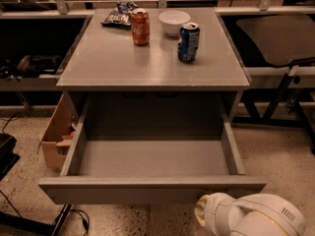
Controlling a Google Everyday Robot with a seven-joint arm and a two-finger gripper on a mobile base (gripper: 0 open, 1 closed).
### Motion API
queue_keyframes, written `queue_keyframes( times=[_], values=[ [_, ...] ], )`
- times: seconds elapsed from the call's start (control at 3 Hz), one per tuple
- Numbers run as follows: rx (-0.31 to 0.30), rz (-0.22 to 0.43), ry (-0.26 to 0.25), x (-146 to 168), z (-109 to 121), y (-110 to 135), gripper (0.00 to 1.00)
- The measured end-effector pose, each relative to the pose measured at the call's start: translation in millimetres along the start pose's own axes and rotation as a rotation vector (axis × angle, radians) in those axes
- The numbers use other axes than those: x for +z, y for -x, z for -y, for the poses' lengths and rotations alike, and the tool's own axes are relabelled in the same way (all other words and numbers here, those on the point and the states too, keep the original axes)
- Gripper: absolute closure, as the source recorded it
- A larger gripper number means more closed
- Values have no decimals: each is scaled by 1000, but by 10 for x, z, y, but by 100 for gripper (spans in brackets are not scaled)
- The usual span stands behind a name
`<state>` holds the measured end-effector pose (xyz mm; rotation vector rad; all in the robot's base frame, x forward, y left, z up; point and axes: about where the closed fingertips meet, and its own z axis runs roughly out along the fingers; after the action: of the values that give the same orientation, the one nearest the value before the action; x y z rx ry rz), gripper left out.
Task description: Close top drawer
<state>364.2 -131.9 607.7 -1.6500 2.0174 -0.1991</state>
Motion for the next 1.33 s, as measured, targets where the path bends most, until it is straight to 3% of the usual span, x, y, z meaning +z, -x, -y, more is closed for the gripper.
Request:
queue_keyframes(
  times=[0.33,0.67,1.33],
  values=[
    [-25,42,-30,120,239,36,100],
    [-25,42,-30,113,226,35,100],
    [-144,108,-63,447,739,209,100]
  ],
)
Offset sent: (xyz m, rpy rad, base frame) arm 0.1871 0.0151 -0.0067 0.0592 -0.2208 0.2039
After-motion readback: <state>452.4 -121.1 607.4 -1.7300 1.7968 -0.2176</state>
